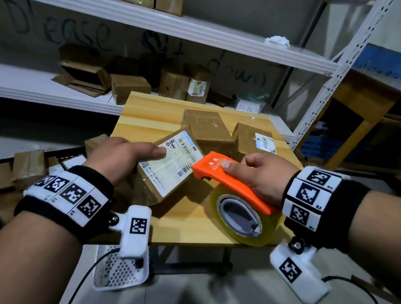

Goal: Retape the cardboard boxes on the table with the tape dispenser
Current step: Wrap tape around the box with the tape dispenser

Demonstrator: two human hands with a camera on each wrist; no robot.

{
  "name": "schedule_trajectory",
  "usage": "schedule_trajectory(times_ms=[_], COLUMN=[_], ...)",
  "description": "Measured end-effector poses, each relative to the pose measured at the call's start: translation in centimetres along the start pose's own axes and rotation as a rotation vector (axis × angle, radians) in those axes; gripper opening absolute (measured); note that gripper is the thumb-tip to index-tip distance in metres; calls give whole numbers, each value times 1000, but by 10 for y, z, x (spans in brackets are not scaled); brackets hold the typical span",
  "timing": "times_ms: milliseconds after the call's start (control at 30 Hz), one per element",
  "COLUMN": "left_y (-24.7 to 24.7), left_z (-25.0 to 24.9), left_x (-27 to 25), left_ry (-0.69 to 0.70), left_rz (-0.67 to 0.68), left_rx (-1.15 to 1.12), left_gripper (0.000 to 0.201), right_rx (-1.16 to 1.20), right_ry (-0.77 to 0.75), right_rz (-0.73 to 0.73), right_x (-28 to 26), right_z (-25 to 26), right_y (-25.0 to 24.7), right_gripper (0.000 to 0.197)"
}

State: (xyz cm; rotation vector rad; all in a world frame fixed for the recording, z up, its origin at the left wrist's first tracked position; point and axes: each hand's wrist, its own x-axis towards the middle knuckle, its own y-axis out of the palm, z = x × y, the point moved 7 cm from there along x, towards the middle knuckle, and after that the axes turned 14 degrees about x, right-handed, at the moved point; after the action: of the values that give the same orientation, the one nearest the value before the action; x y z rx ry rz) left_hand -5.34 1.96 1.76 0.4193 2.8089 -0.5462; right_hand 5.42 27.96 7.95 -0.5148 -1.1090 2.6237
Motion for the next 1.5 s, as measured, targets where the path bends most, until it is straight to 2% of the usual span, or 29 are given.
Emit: schedule_trajectory(times_ms=[200,300,400,500,600,633,667,733,800,1000,1200,1500], left_y=[-2,-9,-22,-18,-16,-15,-13,-7,-4,-6,-4,-4], left_z=[-2,-3,-14,-30,-30,-28,-28,-29,-32,-29,-27,-24], left_x=[-1,-2,-5,-11,-10,-11,-13,-17,-20,-17,-15,-12], left_ry=[-7,20,247,477,443,405,380,346,319,254,253,263], left_rz=[-17,-130,-353,-440,-421,-377,-329,-269,-264,-285,-278,-294], left_rx=[17,81,253,432,514,497,504,653,811,790,766,744], left_gripper=[48,39,33,23,15,27,50,92,108,78,75,75], right_rx=[-39,-46,-53,-38,-41,-43,-40,-24,-6,31,-73,-56], right_ry=[0,-2,2,13,29,33,36,34,30,3,-29,-40], right_rz=[19,15,26,36,46,48,50,54,48,24,27,30], right_x=[6,8,8,11,14,14,15,18,21,20,11,-1], right_z=[12,18,25,30,33,34,35,36,38,39,35,22], right_y=[9,15,16,17,19,19,20,21,21,21,15,10], right_gripper=[51,51,51,50,50,51,52,53,54,52,56,49])
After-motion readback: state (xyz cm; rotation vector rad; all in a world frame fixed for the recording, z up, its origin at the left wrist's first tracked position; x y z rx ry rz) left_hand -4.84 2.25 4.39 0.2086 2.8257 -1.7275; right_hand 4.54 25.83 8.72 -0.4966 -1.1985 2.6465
